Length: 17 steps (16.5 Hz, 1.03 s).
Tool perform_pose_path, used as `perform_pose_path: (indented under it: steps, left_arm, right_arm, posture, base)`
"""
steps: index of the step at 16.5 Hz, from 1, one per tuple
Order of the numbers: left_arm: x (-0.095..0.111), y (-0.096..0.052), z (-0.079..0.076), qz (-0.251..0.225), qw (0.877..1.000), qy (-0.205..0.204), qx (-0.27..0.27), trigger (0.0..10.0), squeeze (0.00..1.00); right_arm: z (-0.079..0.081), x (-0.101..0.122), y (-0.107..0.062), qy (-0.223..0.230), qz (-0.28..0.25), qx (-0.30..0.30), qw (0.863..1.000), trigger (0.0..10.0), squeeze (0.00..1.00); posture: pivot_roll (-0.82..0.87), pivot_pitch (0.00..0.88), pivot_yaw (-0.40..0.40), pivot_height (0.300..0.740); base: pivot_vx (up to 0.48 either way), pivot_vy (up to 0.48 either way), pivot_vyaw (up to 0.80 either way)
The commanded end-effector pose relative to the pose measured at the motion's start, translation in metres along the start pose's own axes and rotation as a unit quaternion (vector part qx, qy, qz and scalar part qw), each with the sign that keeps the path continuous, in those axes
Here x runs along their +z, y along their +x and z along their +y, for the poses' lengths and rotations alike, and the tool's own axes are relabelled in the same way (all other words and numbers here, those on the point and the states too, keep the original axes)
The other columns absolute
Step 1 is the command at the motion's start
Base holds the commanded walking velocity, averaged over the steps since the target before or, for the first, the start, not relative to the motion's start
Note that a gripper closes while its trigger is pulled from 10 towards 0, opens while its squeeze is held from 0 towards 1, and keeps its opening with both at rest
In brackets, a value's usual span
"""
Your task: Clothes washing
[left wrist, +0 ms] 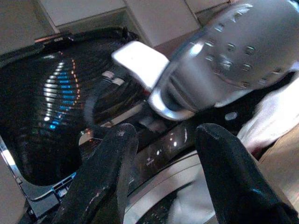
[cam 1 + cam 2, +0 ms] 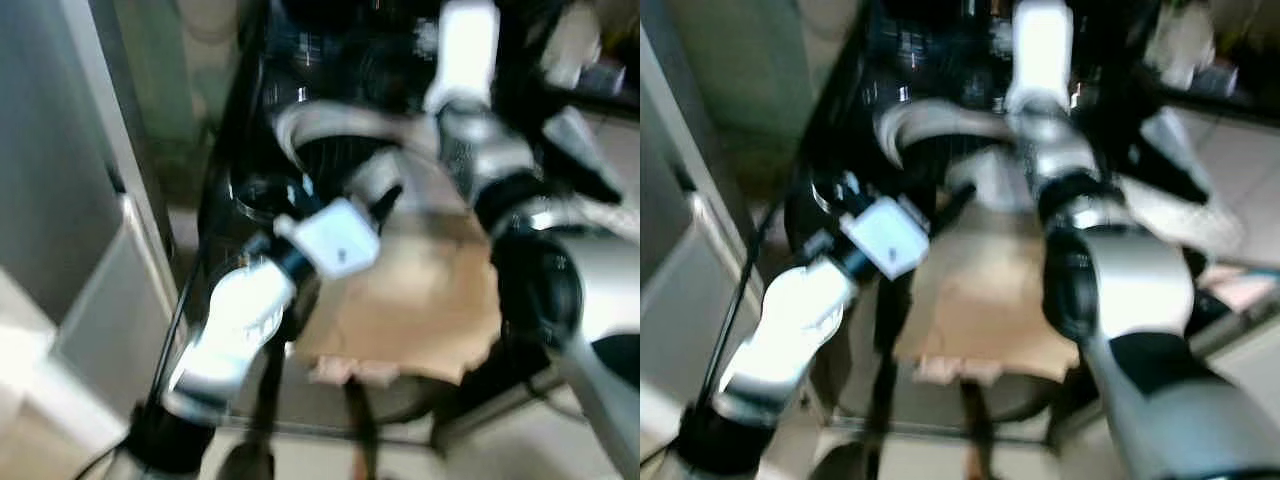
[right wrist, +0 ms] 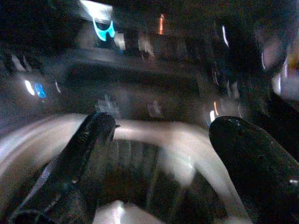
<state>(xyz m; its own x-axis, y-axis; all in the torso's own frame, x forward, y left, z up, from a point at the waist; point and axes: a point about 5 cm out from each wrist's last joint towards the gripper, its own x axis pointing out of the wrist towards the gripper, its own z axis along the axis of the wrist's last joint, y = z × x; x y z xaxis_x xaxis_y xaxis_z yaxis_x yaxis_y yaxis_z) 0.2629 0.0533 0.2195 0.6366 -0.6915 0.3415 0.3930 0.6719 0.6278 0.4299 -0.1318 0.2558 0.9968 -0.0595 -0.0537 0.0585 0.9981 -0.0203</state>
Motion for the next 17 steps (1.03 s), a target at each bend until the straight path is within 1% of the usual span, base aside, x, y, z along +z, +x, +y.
perform_pose_path:
  steps: [1,2,3,4,5,6,7,8,9,10,11,12,13,14,15,16,17]
  left_arm:
    - [0.008,0.003,-0.002,-0.015,1.0,0.004,-0.005,10.0,0.0]
    - [0.007,0.002,-0.001,-0.011,1.0,0.006,-0.001,10.0,0.0]
    - [0.007,0.002,0.0,-0.01,1.0,0.009,0.0,10.0,0.0]
    - [0.006,0.002,0.0,-0.008,1.0,0.011,0.001,10.0,0.0]
    - [0.005,0.001,0.0,-0.004,1.0,0.014,0.004,10.0,0.0]
    - [-0.005,-0.001,0.002,0.028,0.999,0.009,0.015,10.0,0.0]
    - [-0.008,-0.002,0.003,0.039,0.999,0.007,0.02,10.0,0.0]
    - [-0.017,-0.005,0.007,0.065,0.997,-0.024,0.046,10.0,0.0]
    - [-0.028,-0.009,0.012,0.096,0.991,-0.049,0.073,10.0,0.0]
    - [-0.038,-0.015,0.015,0.121,0.986,-0.074,0.091,10.0,0.0]
    - [-0.046,-0.02,0.018,0.14,0.979,-0.101,0.11,10.0,0.0]
    - [-0.051,-0.025,0.02,0.154,0.973,-0.116,0.125,10.0,0.0]
    - [-0.058,-0.031,0.021,0.171,0.966,-0.133,0.14,10.0,0.0]
    - [-0.059,-0.033,0.018,0.175,0.964,-0.141,0.14,10.0,0.0]
    - [-0.059,-0.032,0.015,0.177,0.964,-0.145,0.134,10.0,0.0]
    - [-0.059,-0.03,0.012,0.175,0.965,-0.146,0.127,10.0,0.0]
    - [-0.058,-0.026,0.006,0.173,0.968,-0.143,0.109,10.0,0.0]
  right_arm:
    - [0.002,-0.019,-0.001,0.014,0.055,0.012,0.998,10.0,0.0]
    - [0.003,-0.033,-0.003,-0.002,0.083,0.006,0.997,10.0,0.0]
    - [-0.003,-0.03,-0.002,0.013,0.071,-0.015,0.997,10.0,0.0]
    - [-0.009,-0.018,-0.001,0.012,0.039,-0.03,0.999,10.0,0.0]
    - [-0.011,-0.007,0.0,0.026,0.01,-0.031,0.999,10.0,0.0]
    - [-0.015,0.014,0.0,0.017,-0.058,-0.024,0.998,10.0,0.0]
    - [-0.016,0.019,0.0,0.016,-0.077,-0.023,0.997,10.0,0.0]
    - [-0.024,0.019,-0.002,0.014,-0.12,-0.026,0.992,10.0,0.0]
    - [-0.036,0.011,-0.007,-0.002,-0.166,-0.04,0.985,10.0,0.0]
    - [-0.044,-0.003,-0.016,-0.035,-0.212,-0.058,0.975,10.0,0.0]
    - [-0.05,-0.02,-0.026,-0.053,-0.232,-0.067,0.969,10.0,0.0]
    - [-0.055,-0.037,-0.035,-0.054,-0.231,-0.073,0.969,10.0,0.0]
    - [-0.062,-0.059,-0.055,-0.064,-0.233,-0.079,0.967,10.0,0.0]
    - [-0.069,-0.077,-0.08,-0.101,-0.246,-0.077,0.961,10.0,0.0]
    - [-0.073,-0.089,-0.091,-0.115,-0.237,-0.077,0.962,10.0,0.0]
    - [-0.076,-0.1,-0.097,-0.124,-0.228,-0.073,0.963,10.0,0.0]
    - [-0.08,-0.123,-0.108,-0.132,-0.199,-0.069,0.969,10.0,0.0]
  posture:
    - [0.18,0.0,-0.15,0.74]
    - [0.18,0.0,-0.151,0.74]
    - [0.18,0.0,-0.155,0.74]
    - [0.18,0.0,-0.158,0.74]
    - [0.18,0.0,-0.16,0.74]
    - [0.18,0.0,-0.164,0.74]
    - [0.17,0.0,-0.167,0.74]
    - [0.15,0.0,-0.159,0.74]
    - [0.12,0.0,-0.15,0.74]
    - [0.1,0.0,-0.137,0.74]
    - [0.07,0.0,-0.125,0.74]
    - [0.05,0.0,-0.111,0.74]
    - [0.02,0.0,-0.1,0.74]
    - [-0.02,0.0,-0.08,0.74]
    - [-0.03,0.0,-0.068,0.74]
    - [-0.04,0.0,-0.06,0.74]
    - [-0.05,0.0,-0.048,0.74]
  base:
    - [0.0,0.0,0.0]
    - [0.0,0.0,0.0]
    - [0.0,0.0,0.0]
    - [0.0,0.0,0.0]
    - [0.0,0.0,0.0]
    - [0.0,0.0,0.0]
    - [0.0,0.0,0.0]
    - [0.0,0.0,0.0]
    - [0.0,0.0,0.0]
    - [0.0,0.0,0.0]
    - [0.0,0.0,0.0]
    - [0.0,0.0,0.0]
    - [0.0,0.0,0.0]
    - [0.0,0.0,0.0]
    - [0.0,0.0,0.0]
    - [0.0,0.0,0.0]
    - [0.0,0.0,0.0]
